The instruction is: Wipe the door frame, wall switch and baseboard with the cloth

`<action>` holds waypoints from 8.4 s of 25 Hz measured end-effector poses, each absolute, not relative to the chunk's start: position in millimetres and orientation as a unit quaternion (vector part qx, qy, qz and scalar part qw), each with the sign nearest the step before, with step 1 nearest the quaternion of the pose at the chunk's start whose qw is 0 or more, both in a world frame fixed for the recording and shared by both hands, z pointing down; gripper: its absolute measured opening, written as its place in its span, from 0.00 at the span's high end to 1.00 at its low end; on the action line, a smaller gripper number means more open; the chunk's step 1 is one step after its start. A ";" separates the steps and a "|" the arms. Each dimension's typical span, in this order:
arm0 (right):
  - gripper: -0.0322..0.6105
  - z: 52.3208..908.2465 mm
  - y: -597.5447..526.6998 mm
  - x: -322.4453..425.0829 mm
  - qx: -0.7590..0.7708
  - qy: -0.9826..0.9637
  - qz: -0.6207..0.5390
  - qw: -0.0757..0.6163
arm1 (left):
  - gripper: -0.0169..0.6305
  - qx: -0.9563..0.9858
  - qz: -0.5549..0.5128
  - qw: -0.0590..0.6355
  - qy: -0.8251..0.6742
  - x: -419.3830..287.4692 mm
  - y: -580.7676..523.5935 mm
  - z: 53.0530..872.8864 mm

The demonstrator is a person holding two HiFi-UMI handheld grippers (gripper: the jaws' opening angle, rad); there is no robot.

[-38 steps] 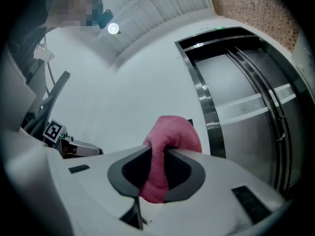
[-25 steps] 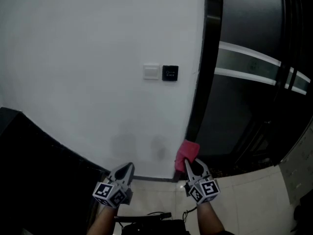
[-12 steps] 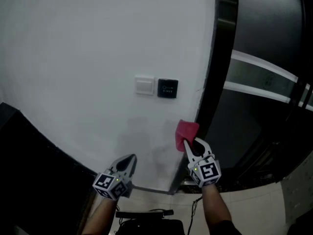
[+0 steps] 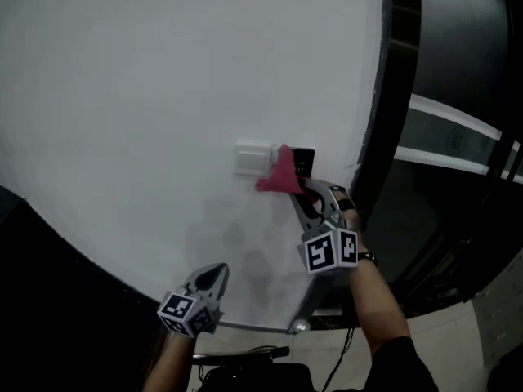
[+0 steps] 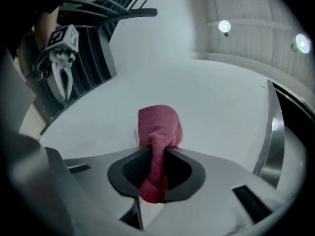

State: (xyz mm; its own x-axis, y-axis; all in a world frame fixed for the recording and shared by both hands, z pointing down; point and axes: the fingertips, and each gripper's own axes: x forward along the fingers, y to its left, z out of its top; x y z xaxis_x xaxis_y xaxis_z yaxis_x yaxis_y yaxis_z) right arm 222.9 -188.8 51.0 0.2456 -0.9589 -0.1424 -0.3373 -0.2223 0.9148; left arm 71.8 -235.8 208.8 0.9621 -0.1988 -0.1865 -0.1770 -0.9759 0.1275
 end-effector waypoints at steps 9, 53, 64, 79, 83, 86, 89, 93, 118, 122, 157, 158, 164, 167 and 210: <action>0.85 28.0 -228.2 252.5 0.813 -0.518 -0.230 0.136 | 0.97 0.989 -0.092 0.083 -0.077 70.8 -248.0 222.8; 0.85 36.7 -233.9 280.2 0.845 -0.490 -0.198 0.078 | 0.97 0.984 -0.090 0.109 -0.110 28.4 -268.2 244.0; 0.85 48.3 -200.8 311.8 0.856 -0.485 -0.175 0.045 | 0.97 0.983 -0.080 0.121 -0.110 25.6 -271.9 251.5; 0.85 34.2 -238.3 206.6 0.793 -0.558 -0.238 0.057 | 0.97 0.985 -0.073 0.122 -0.095 32.9 -276.4 253.2; 0.85 35.9 -290.3 177.3 0.771 -0.597 -0.215 0.045 | 0.97 0.984 -0.083 0.124 -0.101 23.2 -281.7 252.6; 0.85 40.9 -315.9 188.1 0.785 -0.588 -0.191 0.039 | 0.97 0.982 -0.087 0.127 -0.114 9.2 -287.5 253.7; 0.85 41.3 -314.1 204.1 0.805 -0.564 -0.183 0.027 | 0.97 0.979 -0.087 0.132 -0.128 -5.3 -294.2 256.3; 0.85 41.7 -301.1 226.5 0.820 -0.546 -0.170 0.018 | 0.97 0.976 -0.090 0.144 -0.138 -13.8 -299.7 256.7; 0.85 34.7 -284.0 198.2 0.800 -0.562 -0.206 0.048 | 0.97 0.984 -0.077 0.128 -0.099 17.2 -282.5 253.6; 0.85 32.7 -312.9 195.6 0.798 -0.575 -0.178 0.033 | 0.97 0.986 -0.071 0.120 -0.094 19.2 -277.1 254.4; 0.85 -14.2 -209.3 269.1 0.740 -0.234 -0.431 0.461 | 0.97 0.991 -0.048 0.115 -0.049 42.7 -258.3 259.2; 0.85 1.9 -217.7 271.1 0.728 -0.237 -0.425 0.483 | 0.97 0.991 -0.048 0.118 -0.047 42.9 -256.4 260.1; 0.85 57.1 -229.8 274.0 0.714 -0.266 -0.402 0.507 | 0.97 0.991 -0.031 0.115 -0.053 38.3 -256.0 266.7; 0.85 65.0 -232.1 274.5 0.715 -0.275 -0.394 0.507 | 0.97 0.990 -0.036 0.126 -0.050 37.7 -255.8 269.9; 0.85 75.4 -235.3 270.0 0.736 -0.330 -0.348 0.477 | 0.97 0.992 -0.030 0.117 -0.039 41.6 -249.5 268.6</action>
